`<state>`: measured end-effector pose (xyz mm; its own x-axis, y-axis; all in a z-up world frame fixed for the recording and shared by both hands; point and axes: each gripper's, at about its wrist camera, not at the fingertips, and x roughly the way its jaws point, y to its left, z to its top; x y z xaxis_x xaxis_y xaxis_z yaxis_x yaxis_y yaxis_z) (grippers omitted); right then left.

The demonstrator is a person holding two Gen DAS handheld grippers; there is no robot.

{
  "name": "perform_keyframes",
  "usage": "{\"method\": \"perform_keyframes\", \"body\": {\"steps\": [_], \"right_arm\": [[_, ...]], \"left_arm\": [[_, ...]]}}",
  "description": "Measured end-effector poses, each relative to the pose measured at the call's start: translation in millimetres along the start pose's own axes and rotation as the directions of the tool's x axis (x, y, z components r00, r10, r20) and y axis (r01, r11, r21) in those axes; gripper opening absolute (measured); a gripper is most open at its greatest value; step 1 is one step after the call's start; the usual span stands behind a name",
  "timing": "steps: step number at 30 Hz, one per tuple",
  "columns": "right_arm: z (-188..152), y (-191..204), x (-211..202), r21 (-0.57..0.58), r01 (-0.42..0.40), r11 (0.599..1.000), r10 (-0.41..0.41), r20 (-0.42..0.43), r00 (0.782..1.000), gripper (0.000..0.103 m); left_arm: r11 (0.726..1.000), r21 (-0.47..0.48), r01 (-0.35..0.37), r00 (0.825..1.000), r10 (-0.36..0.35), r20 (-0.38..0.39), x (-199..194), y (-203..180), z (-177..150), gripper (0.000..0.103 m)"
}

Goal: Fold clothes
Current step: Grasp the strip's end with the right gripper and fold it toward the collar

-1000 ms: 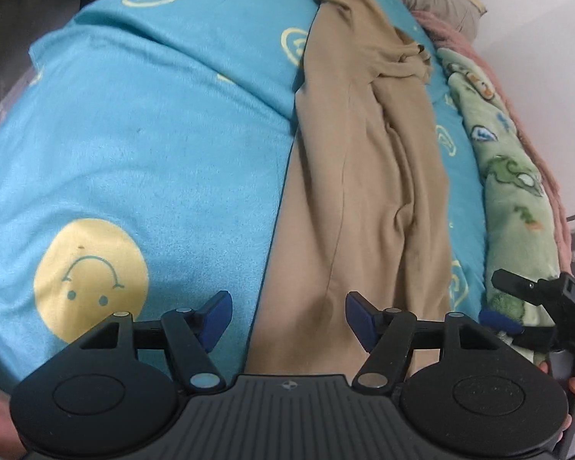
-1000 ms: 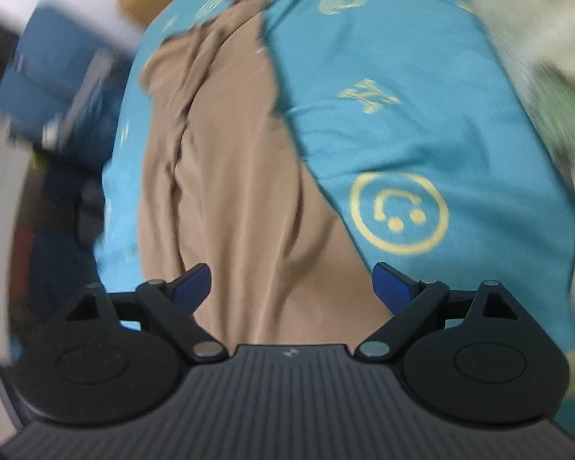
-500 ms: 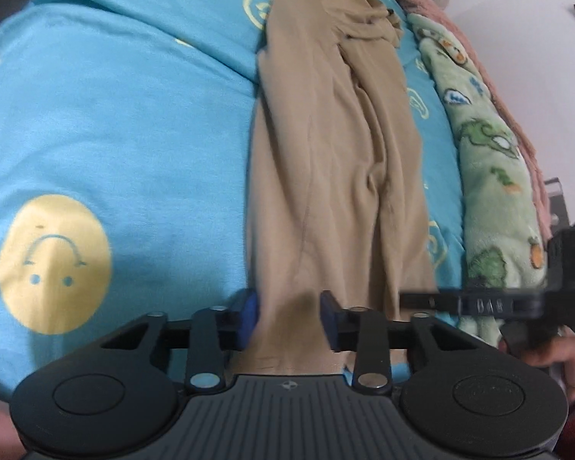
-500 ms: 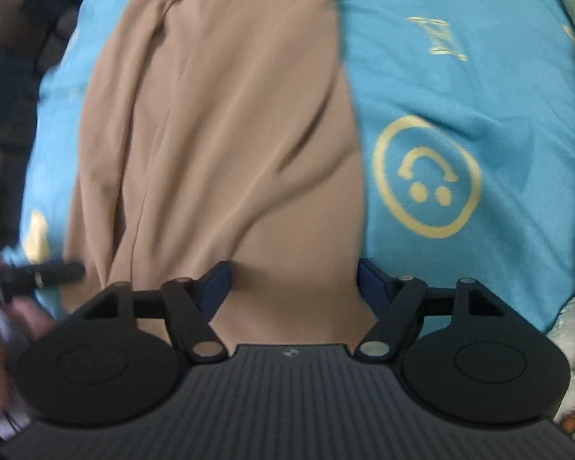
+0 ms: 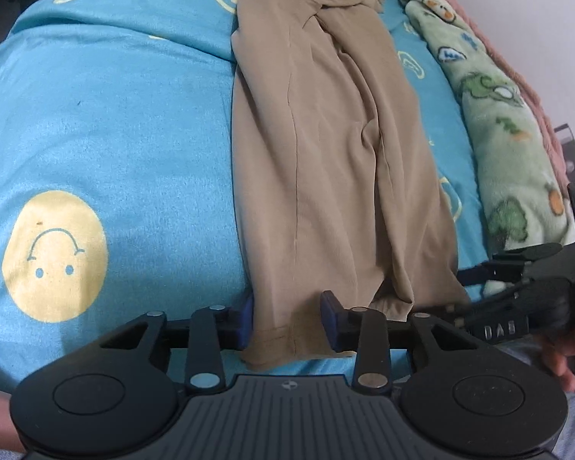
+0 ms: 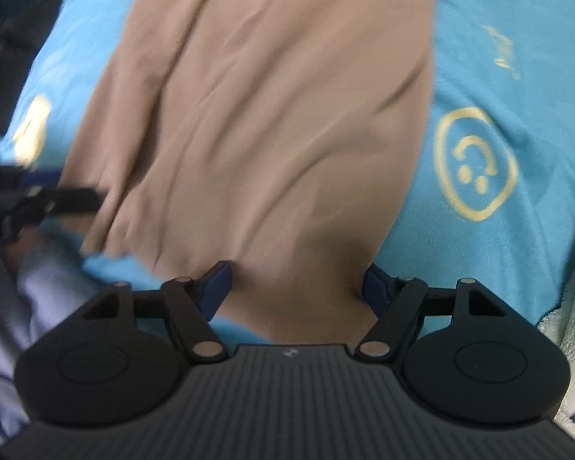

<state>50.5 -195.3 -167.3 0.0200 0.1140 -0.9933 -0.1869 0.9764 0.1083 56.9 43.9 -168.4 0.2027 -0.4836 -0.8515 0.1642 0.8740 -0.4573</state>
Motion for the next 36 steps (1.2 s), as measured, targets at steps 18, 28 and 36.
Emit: {"method": "perform_keyframes", "body": {"steps": [18, 28, 36], "right_arm": [[-47.7, 8.4, -138.0, 0.126, -0.099, 0.987, 0.028, 0.474, 0.88, 0.011], [-82.5, 11.3, -232.7, 0.074, -0.14, 0.987, 0.056, 0.666, 0.744, 0.007], [-176.6, 42.9, -214.1, -0.035, -0.146, 0.989, 0.136, 0.615, 0.777, 0.007]], "left_arm": [[0.968, -0.051, 0.247, 0.891, -0.207, 0.404, -132.6, -6.3, 14.8, 0.002], [0.956, 0.038, 0.291, 0.811, -0.268, 0.52, -232.2, -45.7, -6.5, 0.002], [0.939, -0.017, 0.344, 0.852, -0.305, 0.426, -229.2, -8.3, -119.7, 0.002]]}}
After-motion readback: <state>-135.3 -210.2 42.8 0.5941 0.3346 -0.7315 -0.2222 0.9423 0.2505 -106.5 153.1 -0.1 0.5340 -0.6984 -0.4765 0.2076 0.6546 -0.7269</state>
